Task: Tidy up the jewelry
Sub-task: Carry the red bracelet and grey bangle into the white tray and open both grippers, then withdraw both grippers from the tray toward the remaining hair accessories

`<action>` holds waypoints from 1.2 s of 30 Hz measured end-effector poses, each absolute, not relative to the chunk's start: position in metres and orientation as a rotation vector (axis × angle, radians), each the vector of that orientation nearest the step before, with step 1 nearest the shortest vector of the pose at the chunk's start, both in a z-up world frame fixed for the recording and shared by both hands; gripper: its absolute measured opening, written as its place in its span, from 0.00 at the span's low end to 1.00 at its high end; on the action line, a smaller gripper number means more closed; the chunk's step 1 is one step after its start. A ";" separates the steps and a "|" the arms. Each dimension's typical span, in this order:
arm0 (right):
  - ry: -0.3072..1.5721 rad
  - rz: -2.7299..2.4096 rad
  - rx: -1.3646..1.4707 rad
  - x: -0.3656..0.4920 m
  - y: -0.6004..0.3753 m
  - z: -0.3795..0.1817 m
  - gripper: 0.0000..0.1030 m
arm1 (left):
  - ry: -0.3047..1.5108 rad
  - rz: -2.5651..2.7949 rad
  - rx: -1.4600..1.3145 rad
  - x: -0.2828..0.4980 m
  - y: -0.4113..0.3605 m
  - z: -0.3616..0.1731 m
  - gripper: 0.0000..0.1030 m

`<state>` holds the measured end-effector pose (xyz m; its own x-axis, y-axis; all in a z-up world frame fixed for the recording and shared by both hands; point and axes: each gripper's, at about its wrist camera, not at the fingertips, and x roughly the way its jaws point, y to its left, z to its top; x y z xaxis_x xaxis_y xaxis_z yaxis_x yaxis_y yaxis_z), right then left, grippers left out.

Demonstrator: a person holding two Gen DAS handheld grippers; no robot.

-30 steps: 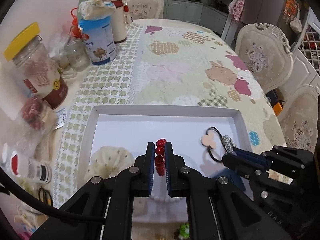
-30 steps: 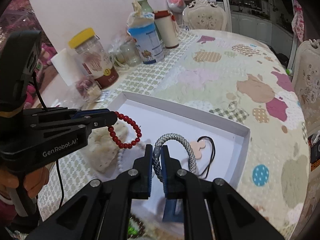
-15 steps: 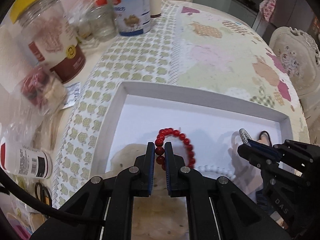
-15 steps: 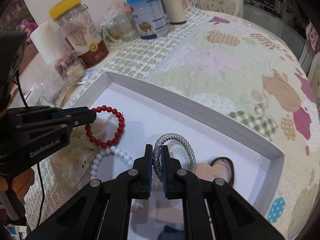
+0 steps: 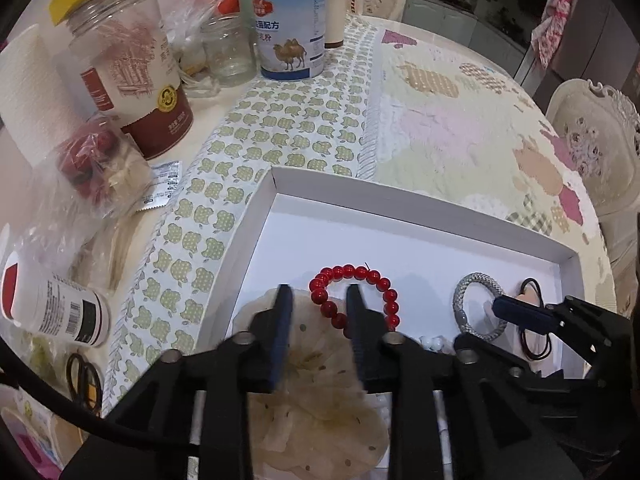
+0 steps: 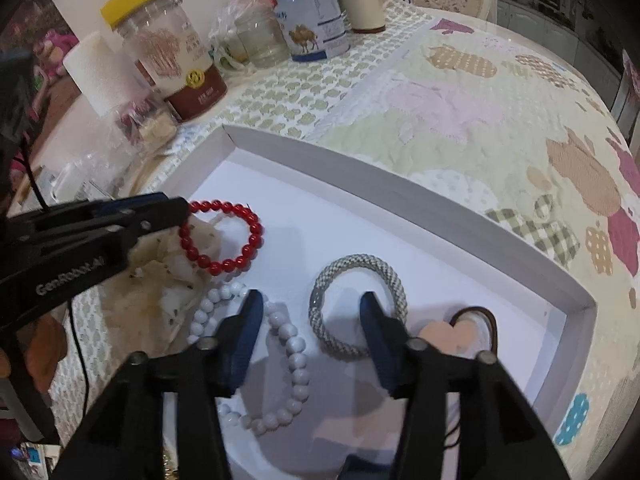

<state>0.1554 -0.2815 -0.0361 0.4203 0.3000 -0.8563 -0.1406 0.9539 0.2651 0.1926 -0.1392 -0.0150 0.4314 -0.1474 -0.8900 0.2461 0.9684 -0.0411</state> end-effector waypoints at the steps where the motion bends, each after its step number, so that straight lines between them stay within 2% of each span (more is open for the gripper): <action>1: 1.098 0.275 0.168 0.153 -0.283 -0.033 0.52 | 1.095 -0.243 0.102 0.191 -0.140 -0.014 0.20; 8: 1.038 0.249 0.186 0.125 -0.293 -0.005 0.52 | 1.080 -0.269 0.076 0.179 -0.136 -0.001 0.22; 12: 1.001 0.226 0.176 0.101 -0.295 0.015 0.52 | 1.071 -0.336 0.014 0.171 -0.131 0.014 0.28; 16: 0.971 0.201 0.175 0.076 -0.301 0.031 0.53 | 1.058 -0.384 -0.006 0.159 -0.128 0.030 0.30; 36: 0.899 0.069 0.202 -0.055 -0.278 0.059 0.57 | 0.922 -0.356 0.166 0.036 -0.103 0.065 0.30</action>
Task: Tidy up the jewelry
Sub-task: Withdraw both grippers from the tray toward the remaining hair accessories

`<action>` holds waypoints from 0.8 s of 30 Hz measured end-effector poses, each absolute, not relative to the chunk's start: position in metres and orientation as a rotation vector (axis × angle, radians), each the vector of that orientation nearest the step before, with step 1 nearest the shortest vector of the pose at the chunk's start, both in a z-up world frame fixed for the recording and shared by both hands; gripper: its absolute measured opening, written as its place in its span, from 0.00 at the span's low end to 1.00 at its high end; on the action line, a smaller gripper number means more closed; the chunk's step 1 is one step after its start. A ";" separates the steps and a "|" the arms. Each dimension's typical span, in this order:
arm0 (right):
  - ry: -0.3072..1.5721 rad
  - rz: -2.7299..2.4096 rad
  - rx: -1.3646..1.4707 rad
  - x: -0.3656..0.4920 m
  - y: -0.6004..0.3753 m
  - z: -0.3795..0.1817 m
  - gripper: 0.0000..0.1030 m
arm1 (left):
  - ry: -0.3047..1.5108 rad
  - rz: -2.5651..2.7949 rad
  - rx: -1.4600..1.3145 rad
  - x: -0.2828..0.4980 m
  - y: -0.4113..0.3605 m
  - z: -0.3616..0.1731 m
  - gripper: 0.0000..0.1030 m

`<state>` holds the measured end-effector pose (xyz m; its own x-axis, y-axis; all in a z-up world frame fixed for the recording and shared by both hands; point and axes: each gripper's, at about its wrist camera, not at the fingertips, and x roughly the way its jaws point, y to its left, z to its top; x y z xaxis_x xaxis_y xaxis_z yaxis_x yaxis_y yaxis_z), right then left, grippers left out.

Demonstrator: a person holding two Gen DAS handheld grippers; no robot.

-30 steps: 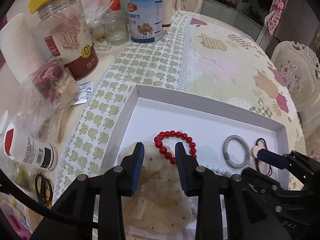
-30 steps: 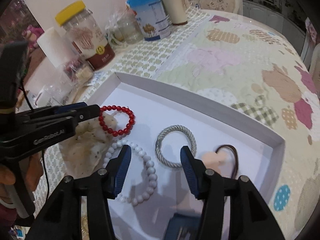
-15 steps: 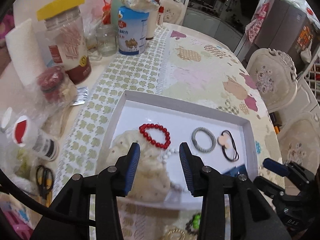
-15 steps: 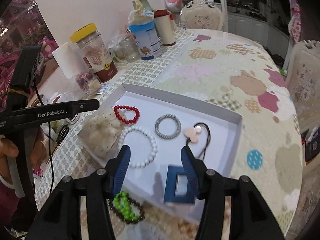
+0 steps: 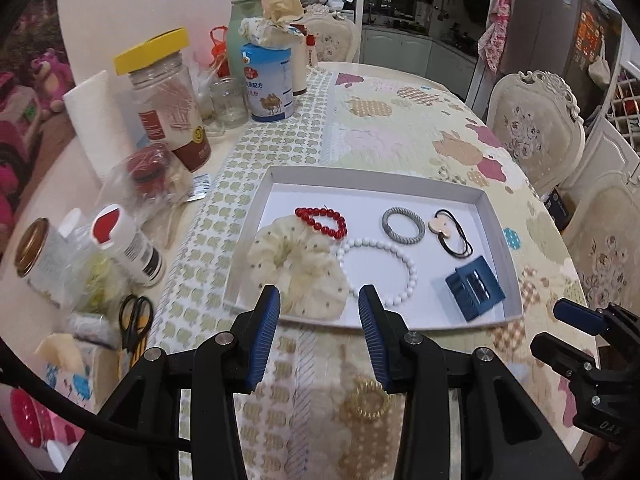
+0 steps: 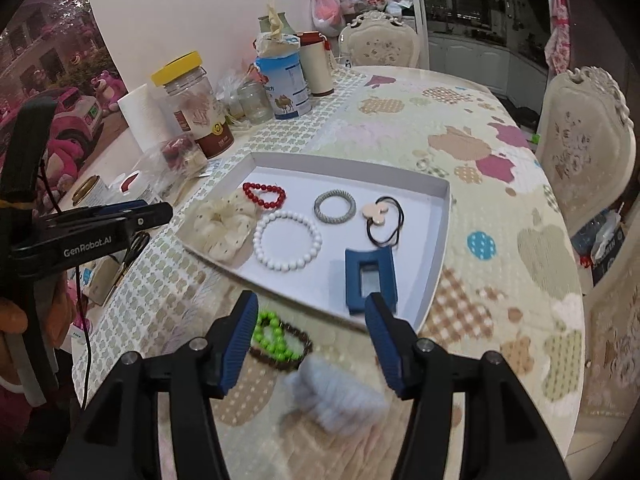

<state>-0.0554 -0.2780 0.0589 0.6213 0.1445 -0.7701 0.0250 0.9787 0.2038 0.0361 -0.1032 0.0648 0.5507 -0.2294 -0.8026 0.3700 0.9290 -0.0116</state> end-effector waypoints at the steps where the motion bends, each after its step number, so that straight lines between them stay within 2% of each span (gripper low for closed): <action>1: 0.899 0.063 0.204 -0.061 -0.276 0.059 0.57 | 0.919 -0.356 0.168 0.033 -0.103 0.065 0.30; 15: 0.919 0.004 0.219 -0.107 -0.269 0.051 0.61 | 0.898 -0.375 0.192 -0.013 -0.095 0.065 0.30; 24: 0.958 -0.006 0.216 -0.120 -0.271 0.038 0.63 | 0.957 -0.410 0.145 -0.013 -0.086 0.054 0.30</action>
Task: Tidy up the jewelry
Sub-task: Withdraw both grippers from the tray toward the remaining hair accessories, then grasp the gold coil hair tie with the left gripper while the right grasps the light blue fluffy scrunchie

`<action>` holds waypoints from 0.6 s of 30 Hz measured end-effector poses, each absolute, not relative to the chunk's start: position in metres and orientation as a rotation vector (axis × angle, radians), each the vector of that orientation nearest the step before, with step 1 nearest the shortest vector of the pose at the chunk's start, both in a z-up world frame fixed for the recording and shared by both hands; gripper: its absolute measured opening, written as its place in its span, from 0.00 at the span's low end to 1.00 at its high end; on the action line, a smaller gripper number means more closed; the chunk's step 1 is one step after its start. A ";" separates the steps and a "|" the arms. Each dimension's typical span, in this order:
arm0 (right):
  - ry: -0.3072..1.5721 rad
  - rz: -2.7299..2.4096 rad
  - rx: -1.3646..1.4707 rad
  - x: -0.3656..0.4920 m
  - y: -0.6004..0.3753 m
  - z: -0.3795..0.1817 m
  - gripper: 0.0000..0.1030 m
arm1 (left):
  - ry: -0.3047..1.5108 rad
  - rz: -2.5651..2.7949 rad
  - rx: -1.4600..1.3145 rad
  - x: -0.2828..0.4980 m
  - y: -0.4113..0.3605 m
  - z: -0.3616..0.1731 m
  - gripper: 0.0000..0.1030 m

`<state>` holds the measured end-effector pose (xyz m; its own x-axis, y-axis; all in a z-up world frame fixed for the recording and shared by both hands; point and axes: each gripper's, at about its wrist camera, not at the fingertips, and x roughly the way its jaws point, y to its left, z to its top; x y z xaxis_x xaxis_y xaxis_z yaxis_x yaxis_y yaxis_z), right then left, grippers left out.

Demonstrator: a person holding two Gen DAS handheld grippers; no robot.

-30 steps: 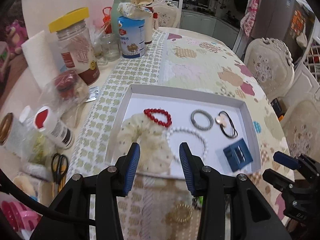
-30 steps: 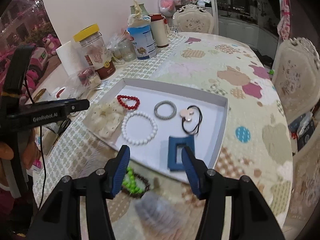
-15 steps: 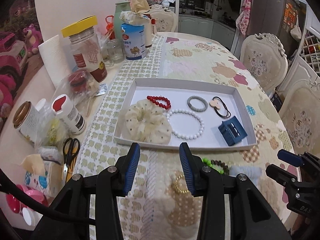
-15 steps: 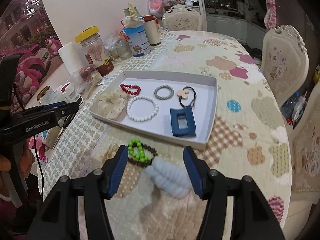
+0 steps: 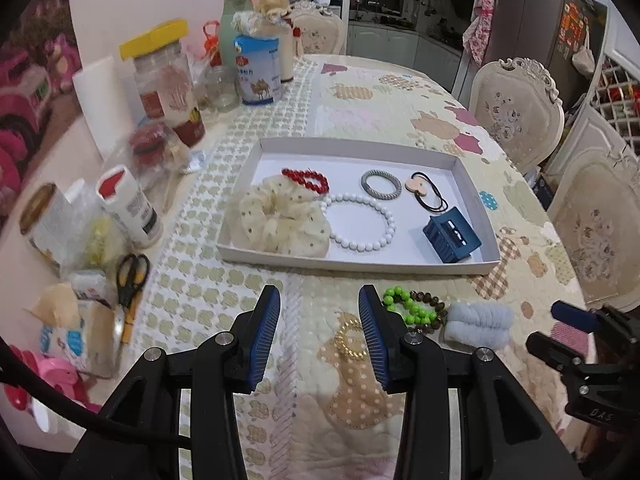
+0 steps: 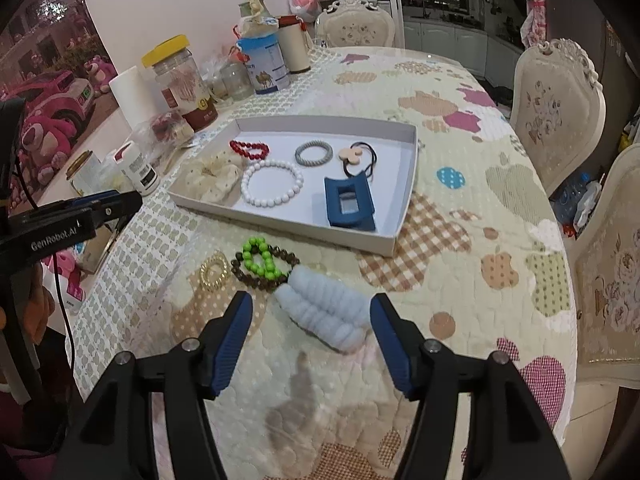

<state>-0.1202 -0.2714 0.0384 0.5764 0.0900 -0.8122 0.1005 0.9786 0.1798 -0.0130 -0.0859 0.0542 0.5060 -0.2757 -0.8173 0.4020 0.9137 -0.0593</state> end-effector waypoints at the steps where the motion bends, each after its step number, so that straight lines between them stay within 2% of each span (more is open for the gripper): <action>1: 0.963 -0.006 0.214 -0.121 -0.272 0.037 0.64 | 0.969 -0.416 0.132 -0.012 -0.084 0.053 0.30; 12: 1.045 0.012 0.201 -0.111 -0.275 0.003 0.65 | 1.187 -0.502 0.032 0.003 -0.080 0.000 0.30; 18: 1.053 0.038 0.161 -0.099 -0.275 -0.001 0.65 | 1.252 -0.497 0.086 0.005 -0.093 -0.028 0.30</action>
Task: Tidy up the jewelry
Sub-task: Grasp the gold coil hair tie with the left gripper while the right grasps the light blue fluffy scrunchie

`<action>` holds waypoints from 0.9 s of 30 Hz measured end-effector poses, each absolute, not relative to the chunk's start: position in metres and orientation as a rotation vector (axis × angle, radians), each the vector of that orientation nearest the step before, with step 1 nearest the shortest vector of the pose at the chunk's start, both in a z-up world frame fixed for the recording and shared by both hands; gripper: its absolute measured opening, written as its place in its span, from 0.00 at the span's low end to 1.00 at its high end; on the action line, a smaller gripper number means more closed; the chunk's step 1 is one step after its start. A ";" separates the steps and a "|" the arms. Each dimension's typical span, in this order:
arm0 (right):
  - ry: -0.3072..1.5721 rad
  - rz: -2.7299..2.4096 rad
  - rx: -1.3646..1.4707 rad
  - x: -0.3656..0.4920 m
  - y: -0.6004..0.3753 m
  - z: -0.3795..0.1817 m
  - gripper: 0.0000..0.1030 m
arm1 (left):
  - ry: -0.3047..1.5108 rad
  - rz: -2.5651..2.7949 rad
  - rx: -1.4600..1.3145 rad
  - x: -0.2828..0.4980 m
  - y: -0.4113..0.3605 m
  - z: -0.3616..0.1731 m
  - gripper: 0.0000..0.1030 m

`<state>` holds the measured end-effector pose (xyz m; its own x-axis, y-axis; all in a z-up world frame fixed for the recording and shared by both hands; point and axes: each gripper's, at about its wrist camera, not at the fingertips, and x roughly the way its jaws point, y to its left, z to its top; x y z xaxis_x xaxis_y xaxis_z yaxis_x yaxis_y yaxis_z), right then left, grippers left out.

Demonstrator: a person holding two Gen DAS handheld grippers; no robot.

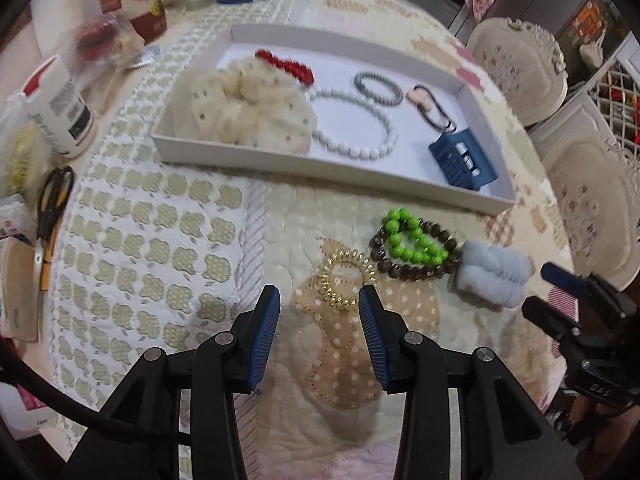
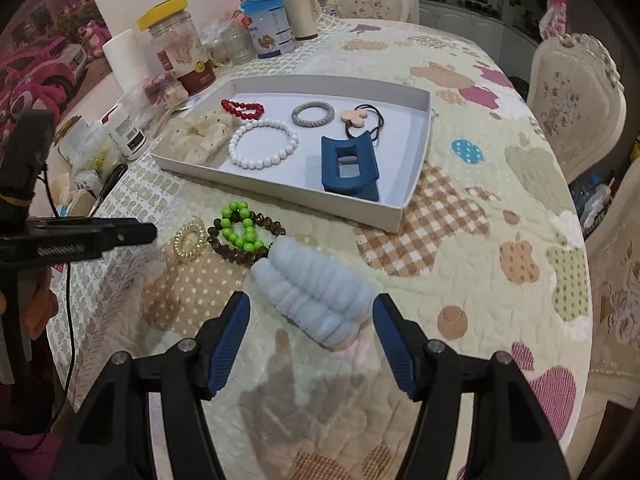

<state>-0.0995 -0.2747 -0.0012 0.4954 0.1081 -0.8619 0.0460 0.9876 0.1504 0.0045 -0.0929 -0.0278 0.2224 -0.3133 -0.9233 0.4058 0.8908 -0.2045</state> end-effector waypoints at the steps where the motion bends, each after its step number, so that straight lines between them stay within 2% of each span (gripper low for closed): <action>1: 1.057 0.042 0.150 -0.097 -0.274 -0.003 0.65 | 1.256 -0.491 0.092 0.005 -0.095 -0.031 0.30; 6: 1.087 0.085 0.079 -0.085 -0.269 -0.013 0.67 | 1.263 -0.466 0.149 0.006 -0.105 -0.042 0.30; 8: 1.109 0.103 0.046 -0.080 -0.267 -0.018 0.73 | 1.270 -0.458 0.165 0.008 -0.108 -0.046 0.30; 15: 1.131 0.134 0.003 -0.070 -0.270 -0.031 0.72 | 1.276 -0.443 0.150 0.013 -0.112 -0.051 0.29; 17: 1.120 0.127 0.015 -0.071 -0.274 -0.032 0.49 | 1.255 -0.428 0.156 0.012 -0.113 -0.053 0.19; 18: 1.114 0.120 0.017 -0.072 -0.277 -0.031 0.48 | 1.249 -0.424 0.165 0.013 -0.114 -0.053 0.11; 19: 1.104 0.123 0.035 -0.073 -0.280 -0.029 0.41 | 1.243 -0.426 0.172 0.012 -0.114 -0.053 0.04; 20: 1.098 0.117 0.045 -0.074 -0.281 -0.027 0.35 | 1.243 -0.433 0.170 0.012 -0.113 -0.053 0.02; 22: 1.081 0.119 0.079 -0.077 -0.286 -0.021 0.32 | 1.246 -0.447 0.156 0.012 -0.112 -0.052 0.01; 27: 1.012 0.129 0.159 -0.088 -0.293 0.004 0.32 | 1.221 -0.469 0.120 0.012 -0.103 -0.034 0.00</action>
<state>-0.0880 -0.2925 0.0037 0.5242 0.1807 -0.8322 -0.0335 0.9808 0.1919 0.0118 -0.1030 -0.0337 0.2604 -0.2816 -0.9235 0.4087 0.8987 -0.1589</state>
